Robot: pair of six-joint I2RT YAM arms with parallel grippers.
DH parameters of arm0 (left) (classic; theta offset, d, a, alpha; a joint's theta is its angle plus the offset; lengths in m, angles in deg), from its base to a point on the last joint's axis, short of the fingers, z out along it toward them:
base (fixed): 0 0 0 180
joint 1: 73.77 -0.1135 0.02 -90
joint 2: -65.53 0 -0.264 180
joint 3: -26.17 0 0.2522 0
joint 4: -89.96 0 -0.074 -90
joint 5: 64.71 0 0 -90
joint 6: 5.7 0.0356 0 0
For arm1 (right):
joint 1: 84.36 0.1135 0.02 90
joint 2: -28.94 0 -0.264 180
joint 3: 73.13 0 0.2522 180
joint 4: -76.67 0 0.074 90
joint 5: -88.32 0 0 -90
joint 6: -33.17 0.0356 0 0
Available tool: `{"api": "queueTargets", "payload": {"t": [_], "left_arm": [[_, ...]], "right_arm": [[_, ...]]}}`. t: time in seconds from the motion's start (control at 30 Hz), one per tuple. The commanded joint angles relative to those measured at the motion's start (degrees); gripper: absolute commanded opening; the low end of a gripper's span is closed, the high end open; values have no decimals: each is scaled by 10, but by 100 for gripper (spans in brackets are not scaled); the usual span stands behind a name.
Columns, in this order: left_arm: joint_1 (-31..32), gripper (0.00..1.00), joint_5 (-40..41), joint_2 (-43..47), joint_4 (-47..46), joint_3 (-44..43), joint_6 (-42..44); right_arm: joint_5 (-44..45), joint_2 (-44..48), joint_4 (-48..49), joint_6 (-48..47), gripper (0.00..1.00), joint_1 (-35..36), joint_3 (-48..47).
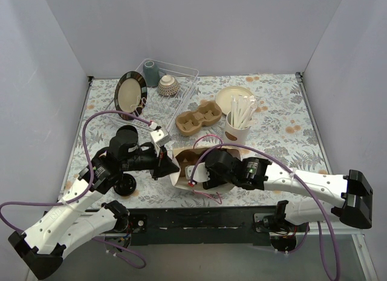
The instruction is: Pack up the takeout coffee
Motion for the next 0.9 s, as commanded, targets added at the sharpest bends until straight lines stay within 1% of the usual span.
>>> {"api": "queueTargets", "payload": {"t": [0.0,0.27,0.7,0.87], "left_arm": [[1,0,-19,0,3,-14,13],[1,0,-13,-3,16,-22,7],[1,0,-6,-18,35,-39,0],[1,0,-7,-20,34,-41,-3]], "right_arm": [[-42,-26,-11,16,40,-1,-20],[-50,-75,5,34,40,-16,-35],[-73,-79,39,51,40,-28,-1],[-78,-70,46,59,46,-28,21]]}}
